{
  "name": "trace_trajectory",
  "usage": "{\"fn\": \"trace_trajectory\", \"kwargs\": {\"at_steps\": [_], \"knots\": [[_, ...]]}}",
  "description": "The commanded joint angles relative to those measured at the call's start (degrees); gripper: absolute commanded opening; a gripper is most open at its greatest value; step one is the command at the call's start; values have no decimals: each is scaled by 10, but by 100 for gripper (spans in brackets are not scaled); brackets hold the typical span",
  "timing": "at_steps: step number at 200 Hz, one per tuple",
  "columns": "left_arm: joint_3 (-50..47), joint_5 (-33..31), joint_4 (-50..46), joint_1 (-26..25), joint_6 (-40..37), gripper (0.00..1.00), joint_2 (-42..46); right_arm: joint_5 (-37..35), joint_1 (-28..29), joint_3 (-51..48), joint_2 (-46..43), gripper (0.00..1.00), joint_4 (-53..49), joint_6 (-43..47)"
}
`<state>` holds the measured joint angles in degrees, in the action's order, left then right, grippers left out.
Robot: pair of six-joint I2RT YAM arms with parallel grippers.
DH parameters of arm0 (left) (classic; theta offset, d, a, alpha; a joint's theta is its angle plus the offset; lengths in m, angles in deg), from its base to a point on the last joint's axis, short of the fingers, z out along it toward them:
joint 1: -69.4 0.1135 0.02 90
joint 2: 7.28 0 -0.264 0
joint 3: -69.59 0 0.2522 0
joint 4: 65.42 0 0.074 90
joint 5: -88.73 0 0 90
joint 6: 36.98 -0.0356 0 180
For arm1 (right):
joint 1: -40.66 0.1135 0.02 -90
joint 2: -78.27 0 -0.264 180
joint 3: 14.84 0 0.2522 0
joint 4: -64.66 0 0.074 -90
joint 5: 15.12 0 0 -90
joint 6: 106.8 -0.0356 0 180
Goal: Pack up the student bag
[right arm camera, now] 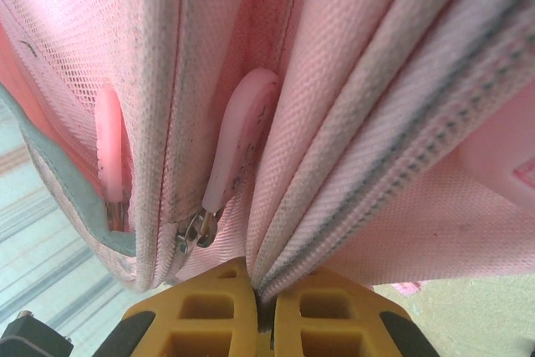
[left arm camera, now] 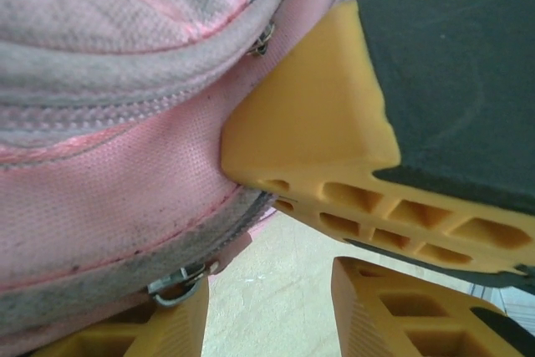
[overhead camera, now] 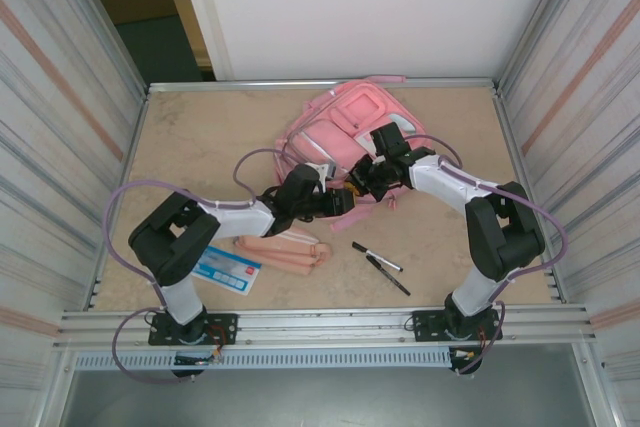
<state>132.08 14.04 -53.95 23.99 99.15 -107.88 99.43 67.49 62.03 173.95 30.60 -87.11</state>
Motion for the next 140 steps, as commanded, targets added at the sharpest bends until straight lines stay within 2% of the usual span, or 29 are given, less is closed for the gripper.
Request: {"fn": "trace_trajectory", "kwargs": {"at_steps": [1,30,69,86,98,107,128,140], "knots": [[2,-37,9,0,5,41,-13,40,21,24,-24,0,14,-8],[-18,-79,25,-1,7,39,-8,35,23,21,-34,0,14,-11],[-42,-139,24,-9,5,41,10,38,23,21,-42,0,18,-15],[-56,-121,87,-10,-15,41,8,42,23,17,-44,0,25,-23],[-67,-86,151,-8,-40,39,2,52,23,14,-42,0,34,-32],[-73,-62,184,-6,-53,34,-2,57,23,17,-41,0,37,-34],[-74,-56,229,-6,-48,19,-16,56,23,18,-43,0,36,-33],[-69,-50,240,-6,-46,17,-23,55,23,17,-45,0,39,-35]]}}
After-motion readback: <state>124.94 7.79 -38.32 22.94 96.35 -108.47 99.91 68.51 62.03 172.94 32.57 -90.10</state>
